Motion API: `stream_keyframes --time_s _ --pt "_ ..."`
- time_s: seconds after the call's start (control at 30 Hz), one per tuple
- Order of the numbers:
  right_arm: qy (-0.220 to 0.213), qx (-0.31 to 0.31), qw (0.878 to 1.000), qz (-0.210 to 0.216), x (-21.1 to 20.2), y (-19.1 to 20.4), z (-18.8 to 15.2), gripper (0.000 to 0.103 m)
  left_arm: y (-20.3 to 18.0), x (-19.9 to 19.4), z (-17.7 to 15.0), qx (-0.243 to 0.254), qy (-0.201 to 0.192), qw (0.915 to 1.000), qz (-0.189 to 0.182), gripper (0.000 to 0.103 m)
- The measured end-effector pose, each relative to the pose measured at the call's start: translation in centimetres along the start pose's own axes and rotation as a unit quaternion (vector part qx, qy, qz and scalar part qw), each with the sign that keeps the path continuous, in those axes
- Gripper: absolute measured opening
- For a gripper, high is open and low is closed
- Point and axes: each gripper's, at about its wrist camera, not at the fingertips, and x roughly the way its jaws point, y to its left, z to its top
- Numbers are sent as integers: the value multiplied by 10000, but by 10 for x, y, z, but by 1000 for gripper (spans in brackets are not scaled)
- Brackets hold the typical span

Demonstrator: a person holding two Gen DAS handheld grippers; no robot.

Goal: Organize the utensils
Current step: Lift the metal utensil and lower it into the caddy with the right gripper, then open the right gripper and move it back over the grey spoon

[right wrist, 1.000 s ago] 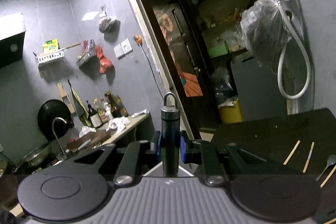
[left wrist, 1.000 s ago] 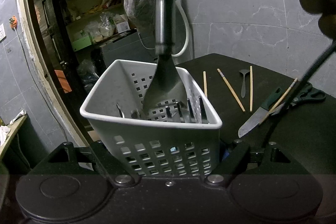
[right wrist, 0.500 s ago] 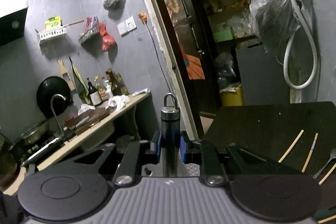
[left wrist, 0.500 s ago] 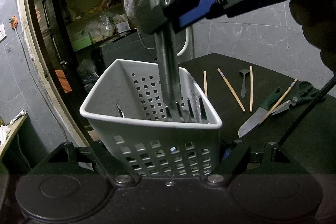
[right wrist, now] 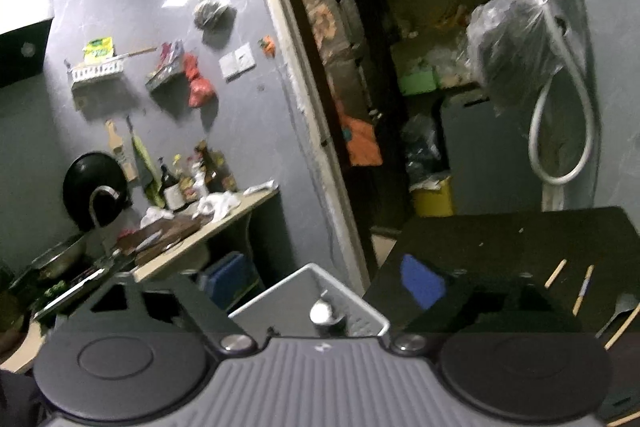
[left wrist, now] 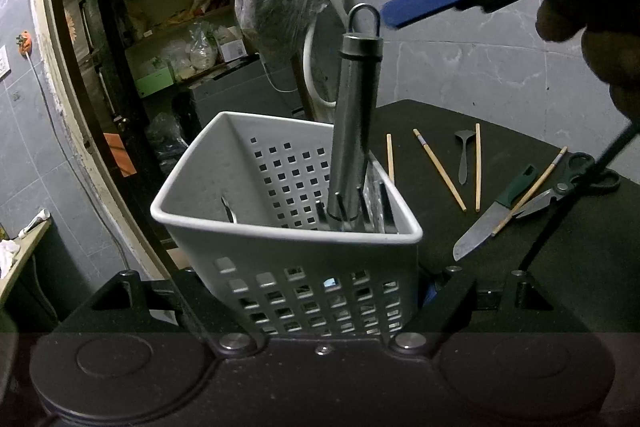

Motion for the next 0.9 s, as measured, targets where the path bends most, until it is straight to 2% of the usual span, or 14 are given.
stream_keyframes --time_s 0.07,0.2,0.3,0.4,0.53,0.73,0.8,0.9 --pt "-143 62 9998 -159 -5 -5 0 103 0 0 0 3 -1 10000 -3 83" --pt "-168 313 9973 -643 -9 -24 -4 103 0 0 0 2 -1 10000 -3 83" --pt "177 715 9890 -1284 -4 -45 -12 103 0 0 0 6 13 10000 2 84" --pt "737 1208 9732 -1810 6 -73 -26 103 -1 0 0 24 16 10000 -1 84" --pt "895 1777 9598 -1981 10 -114 -40 103 -1 0 0 19 25 10000 -3 84" --pt "689 2110 9522 -2100 32 -179 -45 103 -1 1 1 23 61 10000 10 84" --pt "627 2252 9480 -2162 42 -200 -46 101 -2 1 3 23 85 10000 14 84" --pt "567 2394 9449 -2158 59 -225 -49 93 -2 2 5 15 123 9999 18 84"
